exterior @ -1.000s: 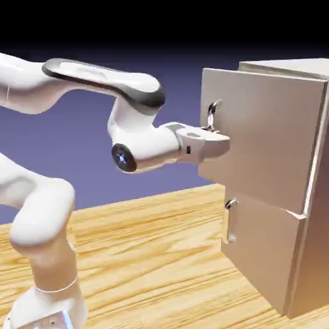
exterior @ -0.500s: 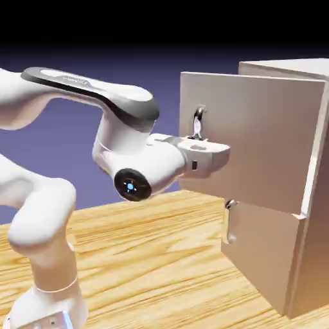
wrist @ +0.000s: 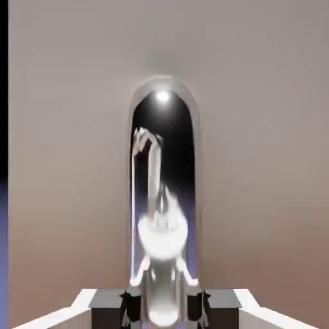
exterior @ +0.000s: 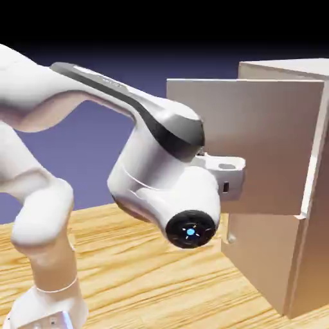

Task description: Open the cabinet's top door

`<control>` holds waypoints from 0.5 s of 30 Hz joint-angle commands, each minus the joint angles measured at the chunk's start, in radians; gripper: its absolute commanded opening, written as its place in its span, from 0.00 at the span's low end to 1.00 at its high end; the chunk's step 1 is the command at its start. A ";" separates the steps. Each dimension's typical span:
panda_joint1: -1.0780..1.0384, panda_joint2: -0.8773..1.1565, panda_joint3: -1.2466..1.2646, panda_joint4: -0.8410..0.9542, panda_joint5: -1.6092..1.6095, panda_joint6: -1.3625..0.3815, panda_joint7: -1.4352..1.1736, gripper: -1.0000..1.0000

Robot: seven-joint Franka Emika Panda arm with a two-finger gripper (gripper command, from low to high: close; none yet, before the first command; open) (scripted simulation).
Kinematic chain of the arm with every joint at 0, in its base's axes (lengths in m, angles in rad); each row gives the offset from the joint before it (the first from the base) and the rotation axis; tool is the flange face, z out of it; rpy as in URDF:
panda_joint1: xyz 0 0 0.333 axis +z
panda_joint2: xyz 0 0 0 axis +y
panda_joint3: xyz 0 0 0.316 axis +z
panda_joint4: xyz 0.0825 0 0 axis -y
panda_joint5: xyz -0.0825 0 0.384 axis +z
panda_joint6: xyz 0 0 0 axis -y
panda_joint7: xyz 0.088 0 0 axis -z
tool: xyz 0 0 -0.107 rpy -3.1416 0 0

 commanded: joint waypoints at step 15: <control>-0.028 0.544 -0.135 0.474 -0.044 -0.582 -0.260 0.00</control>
